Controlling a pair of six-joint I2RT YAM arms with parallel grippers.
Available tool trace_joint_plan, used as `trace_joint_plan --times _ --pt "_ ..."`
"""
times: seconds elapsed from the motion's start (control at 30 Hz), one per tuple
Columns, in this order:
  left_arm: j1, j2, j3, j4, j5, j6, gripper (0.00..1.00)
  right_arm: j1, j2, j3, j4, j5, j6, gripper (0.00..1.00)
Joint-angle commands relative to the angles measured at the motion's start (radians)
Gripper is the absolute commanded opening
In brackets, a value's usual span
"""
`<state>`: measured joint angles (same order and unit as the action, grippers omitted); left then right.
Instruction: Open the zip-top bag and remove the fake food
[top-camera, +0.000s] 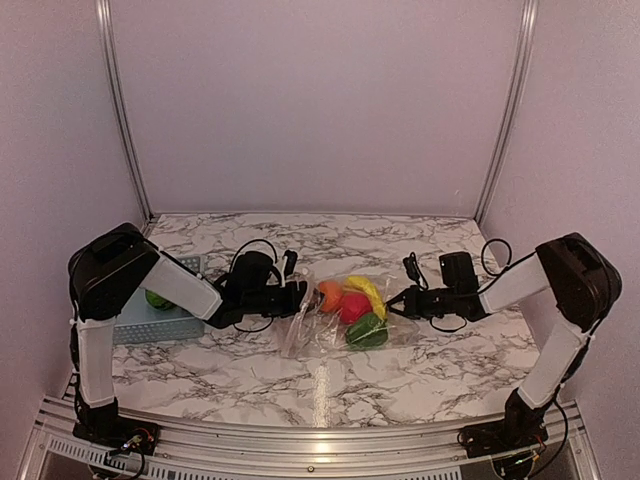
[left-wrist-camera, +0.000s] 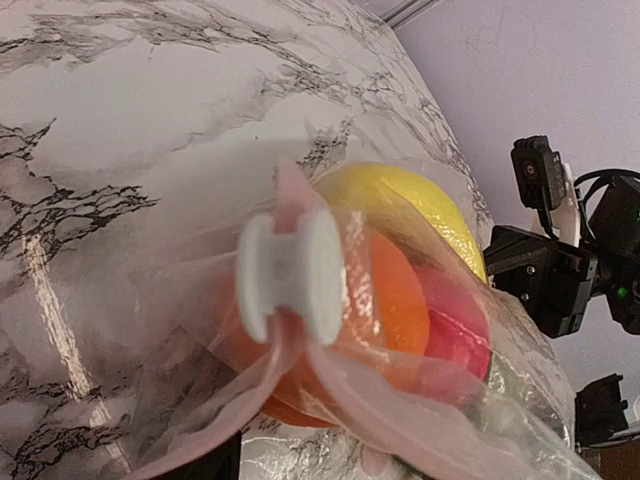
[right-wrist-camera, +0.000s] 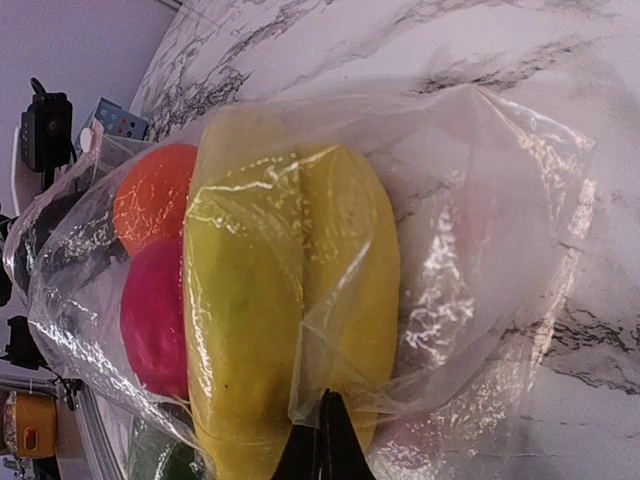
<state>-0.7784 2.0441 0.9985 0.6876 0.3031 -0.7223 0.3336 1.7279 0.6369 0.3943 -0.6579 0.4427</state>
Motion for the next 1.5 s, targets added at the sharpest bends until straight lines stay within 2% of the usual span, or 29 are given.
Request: trace_joint_plan --times 0.0,0.13,0.37,0.6,0.73,0.93,1.1,1.2,1.47 --pt "-0.008 0.035 0.036 0.058 -0.022 -0.009 0.68 0.024 0.022 0.041 -0.037 -0.015 -0.026 0.0" --pt "-0.02 0.049 0.06 0.035 -0.044 0.006 0.76 0.033 0.034 0.046 -0.038 -0.02 -0.028 0.0" --pt "-0.03 0.076 0.11 -0.007 -0.088 0.013 0.77 0.04 0.041 0.053 -0.038 -0.028 -0.03 0.0" --pt "-0.032 0.136 0.21 -0.102 -0.166 0.011 0.89 0.041 0.045 0.069 -0.062 -0.029 -0.043 0.0" --pt "-0.03 0.187 0.285 -0.189 -0.201 0.011 0.91 0.038 0.04 0.075 -0.081 -0.022 -0.054 0.0" --pt "-0.024 0.233 0.343 -0.292 -0.26 -0.015 0.8 0.02 0.02 0.066 -0.096 -0.013 -0.066 0.0" --pt "-0.014 0.165 0.249 -0.202 -0.197 -0.013 0.62 -0.013 -0.014 0.049 -0.111 -0.009 -0.071 0.0" --pt "-0.01 0.087 0.17 -0.162 -0.159 0.011 0.55 -0.03 -0.038 0.039 -0.116 -0.006 -0.076 0.0" --pt "-0.01 -0.109 -0.013 -0.167 -0.045 0.064 0.53 -0.048 -0.082 0.017 -0.115 0.005 -0.069 0.0"
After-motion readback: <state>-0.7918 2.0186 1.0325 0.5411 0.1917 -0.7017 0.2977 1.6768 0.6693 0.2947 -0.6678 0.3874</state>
